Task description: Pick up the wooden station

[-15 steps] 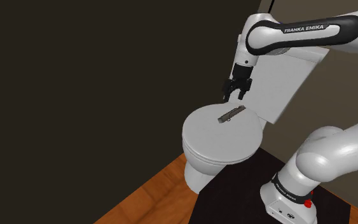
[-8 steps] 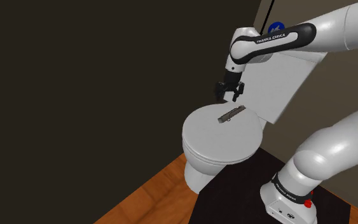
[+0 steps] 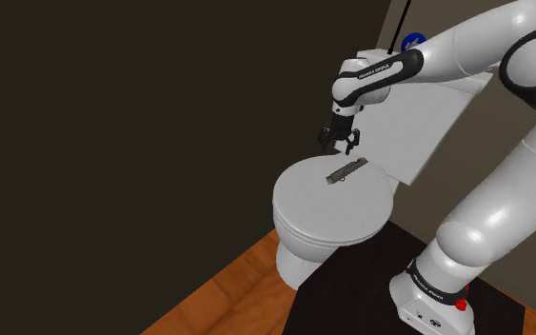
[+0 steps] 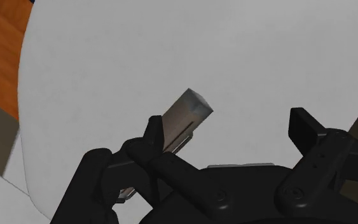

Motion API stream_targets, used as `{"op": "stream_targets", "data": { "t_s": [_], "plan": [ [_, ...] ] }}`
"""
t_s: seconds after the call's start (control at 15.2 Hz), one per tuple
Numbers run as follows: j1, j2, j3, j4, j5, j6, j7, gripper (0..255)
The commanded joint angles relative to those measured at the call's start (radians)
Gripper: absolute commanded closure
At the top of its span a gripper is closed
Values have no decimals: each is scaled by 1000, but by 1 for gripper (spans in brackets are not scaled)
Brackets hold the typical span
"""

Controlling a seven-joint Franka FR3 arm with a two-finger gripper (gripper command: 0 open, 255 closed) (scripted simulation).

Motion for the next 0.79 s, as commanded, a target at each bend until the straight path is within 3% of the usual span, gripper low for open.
{"op": "stream_targets", "data": {
  "t_s": [0.0, 0.73],
  "plan": [
    [-18, 52, -17, 27, -10, 22, 44, 0],
    [-105, 348, -120, 214, -15, 104, 257, 0]
  ]
}}
